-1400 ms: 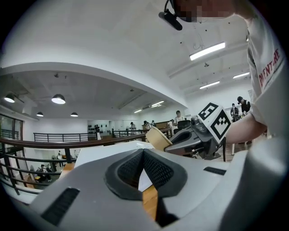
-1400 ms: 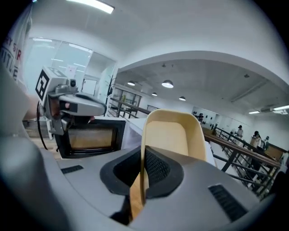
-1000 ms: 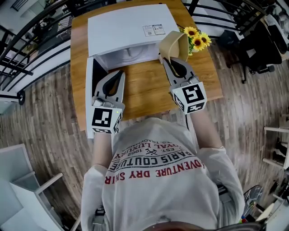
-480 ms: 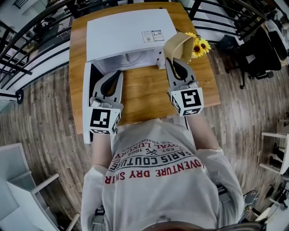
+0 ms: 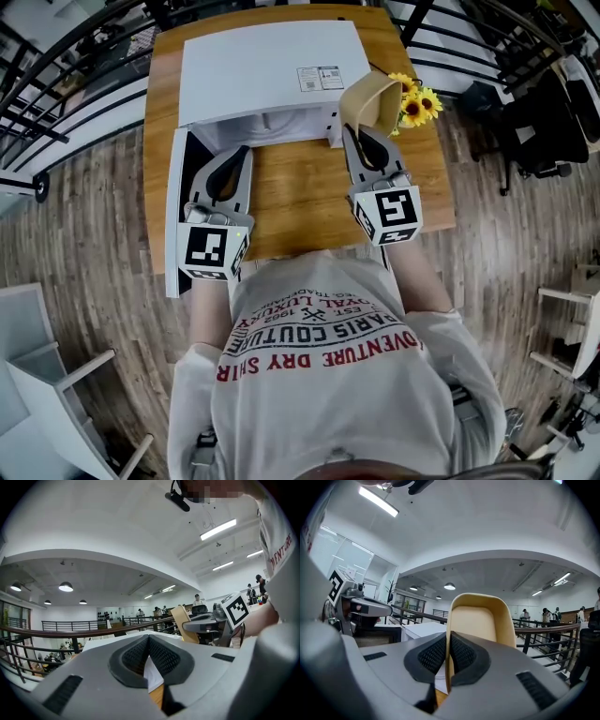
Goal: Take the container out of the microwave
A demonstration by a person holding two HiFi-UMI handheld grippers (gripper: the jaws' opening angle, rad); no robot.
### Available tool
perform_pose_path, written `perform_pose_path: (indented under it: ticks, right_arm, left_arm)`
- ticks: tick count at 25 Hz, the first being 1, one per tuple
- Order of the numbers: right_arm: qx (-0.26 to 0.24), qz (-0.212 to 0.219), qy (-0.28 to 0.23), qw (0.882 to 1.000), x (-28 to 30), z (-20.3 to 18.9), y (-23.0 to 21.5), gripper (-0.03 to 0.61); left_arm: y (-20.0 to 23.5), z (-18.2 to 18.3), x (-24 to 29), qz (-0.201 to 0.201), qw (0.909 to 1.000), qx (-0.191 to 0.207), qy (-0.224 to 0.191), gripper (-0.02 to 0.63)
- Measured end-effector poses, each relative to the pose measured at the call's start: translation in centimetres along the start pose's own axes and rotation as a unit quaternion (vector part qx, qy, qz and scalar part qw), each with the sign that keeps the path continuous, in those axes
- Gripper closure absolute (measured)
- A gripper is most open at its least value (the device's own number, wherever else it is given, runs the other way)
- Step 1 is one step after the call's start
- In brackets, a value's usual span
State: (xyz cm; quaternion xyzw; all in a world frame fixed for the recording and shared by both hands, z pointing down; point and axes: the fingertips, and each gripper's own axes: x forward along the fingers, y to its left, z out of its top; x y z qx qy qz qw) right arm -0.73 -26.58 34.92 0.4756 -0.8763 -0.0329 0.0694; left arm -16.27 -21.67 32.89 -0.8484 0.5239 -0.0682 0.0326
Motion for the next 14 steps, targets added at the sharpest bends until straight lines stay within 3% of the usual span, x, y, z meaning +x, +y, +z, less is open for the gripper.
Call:
perform_pose_path:
  ticks: [14]
  right_arm:
    - [-0.013, 0.016, -0.017, 1.0, 0.35, 0.23, 0.91, 0.548]
  left_arm:
    - [-0.05, -0.08, -0.24, 0.009, 0.9999, 0.005, 0.006, 0.6]
